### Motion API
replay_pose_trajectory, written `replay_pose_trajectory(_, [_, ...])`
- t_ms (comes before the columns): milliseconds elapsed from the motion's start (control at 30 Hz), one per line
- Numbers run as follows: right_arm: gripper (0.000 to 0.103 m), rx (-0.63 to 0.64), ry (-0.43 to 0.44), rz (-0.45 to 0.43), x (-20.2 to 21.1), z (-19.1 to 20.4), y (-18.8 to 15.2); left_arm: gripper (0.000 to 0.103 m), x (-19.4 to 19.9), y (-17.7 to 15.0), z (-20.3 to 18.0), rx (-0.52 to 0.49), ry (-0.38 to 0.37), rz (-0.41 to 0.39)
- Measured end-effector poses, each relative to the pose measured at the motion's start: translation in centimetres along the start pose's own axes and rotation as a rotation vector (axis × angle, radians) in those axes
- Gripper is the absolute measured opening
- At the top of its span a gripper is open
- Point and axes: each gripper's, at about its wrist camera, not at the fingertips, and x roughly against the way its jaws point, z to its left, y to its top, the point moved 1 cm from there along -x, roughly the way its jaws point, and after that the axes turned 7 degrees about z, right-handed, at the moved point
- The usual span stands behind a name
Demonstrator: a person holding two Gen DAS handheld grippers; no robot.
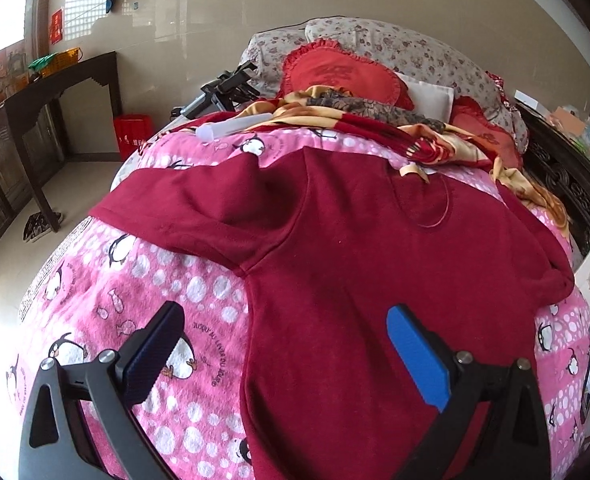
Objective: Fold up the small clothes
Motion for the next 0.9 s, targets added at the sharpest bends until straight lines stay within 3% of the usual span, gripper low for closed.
replay_pose_trajectory(133, [0.029, 0.039, 0.066, -0.026, 2.1, 3.6, 0.6, 0.103, 0.2, 0.2, 0.0, 0.005, -0.011, 0.002])
replay_pose_trajectory(400, [0.029, 0.119, 0.008, -0.072, -0.4, 8.9, 1.0, 0.103, -0.1, 0.5, -0.5, -0.016, -0.003, 0.018])
replay_pose_trajectory(733, [0.029, 0.184, 0.002, -0.137, -3.1, 12.0, 0.7, 0.103, -1.3, 0.7, -0.6, -0.031, 0.009, 0.039])
replay_pose_trajectory(900, [0.029, 0.165, 0.004, -0.106, -4.5, 12.0, 0.9, 0.103, -1.7, 0.9, -0.9, -0.039, 0.006, 0.04])
